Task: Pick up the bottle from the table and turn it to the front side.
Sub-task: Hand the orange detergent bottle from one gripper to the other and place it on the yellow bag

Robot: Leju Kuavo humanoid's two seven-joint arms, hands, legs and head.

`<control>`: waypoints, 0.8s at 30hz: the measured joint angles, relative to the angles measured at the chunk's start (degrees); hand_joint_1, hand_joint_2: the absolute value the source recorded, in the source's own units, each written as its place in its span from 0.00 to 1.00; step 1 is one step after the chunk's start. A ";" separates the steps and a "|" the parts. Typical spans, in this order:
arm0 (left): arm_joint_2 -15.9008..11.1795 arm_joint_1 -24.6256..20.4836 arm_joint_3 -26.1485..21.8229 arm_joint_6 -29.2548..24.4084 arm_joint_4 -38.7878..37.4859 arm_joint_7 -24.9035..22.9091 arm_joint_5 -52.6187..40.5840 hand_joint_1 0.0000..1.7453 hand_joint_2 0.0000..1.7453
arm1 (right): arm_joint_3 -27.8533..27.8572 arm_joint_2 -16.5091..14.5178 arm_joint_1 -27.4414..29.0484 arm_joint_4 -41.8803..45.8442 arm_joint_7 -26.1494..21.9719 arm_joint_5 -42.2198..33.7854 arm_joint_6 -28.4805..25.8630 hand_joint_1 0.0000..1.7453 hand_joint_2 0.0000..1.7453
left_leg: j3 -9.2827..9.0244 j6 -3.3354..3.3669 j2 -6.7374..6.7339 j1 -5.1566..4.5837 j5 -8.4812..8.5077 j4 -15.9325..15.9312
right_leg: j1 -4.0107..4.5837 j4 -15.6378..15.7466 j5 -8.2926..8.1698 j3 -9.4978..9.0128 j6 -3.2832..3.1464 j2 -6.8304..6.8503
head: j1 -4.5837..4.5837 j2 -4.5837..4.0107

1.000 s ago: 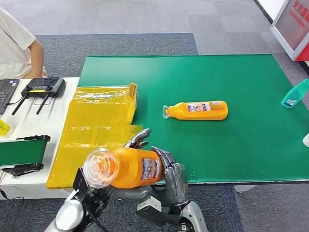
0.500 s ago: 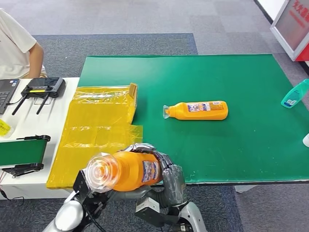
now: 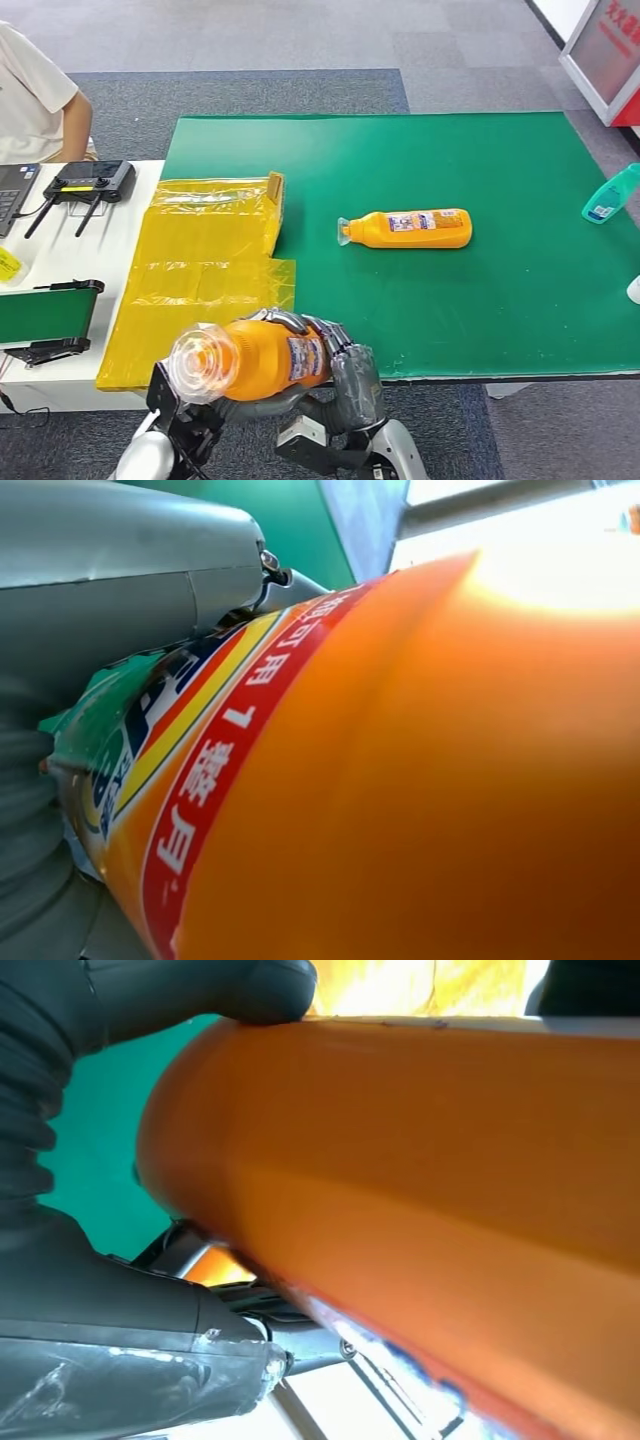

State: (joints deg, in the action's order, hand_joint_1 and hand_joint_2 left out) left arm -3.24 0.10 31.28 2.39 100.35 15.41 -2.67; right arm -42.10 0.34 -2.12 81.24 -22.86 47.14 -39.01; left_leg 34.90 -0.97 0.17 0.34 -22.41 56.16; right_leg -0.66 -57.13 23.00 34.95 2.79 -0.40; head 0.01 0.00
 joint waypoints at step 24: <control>4.66 10.62 -33.03 -40.48 5.39 -14.16 -77.04 1.00 1.00 | 7.15 1.43 8.19 10.03 8.76 2.17 4.38 0.00 1.00 | -0.04 -0.15 -0.04 0.07 -0.07 0.00 | 0.09 0.00 0.06 0.03 -0.09 -0.05 | 0.01 0.00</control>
State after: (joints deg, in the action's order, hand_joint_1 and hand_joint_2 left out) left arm 1.43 10.72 -1.75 -38.09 105.75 1.25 -79.71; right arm -34.95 1.77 6.07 91.27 -14.10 49.31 -34.63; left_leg 34.87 -1.12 0.13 0.41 -22.48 56.15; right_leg -0.57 -57.13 23.06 34.98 2.70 -0.45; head 0.01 0.00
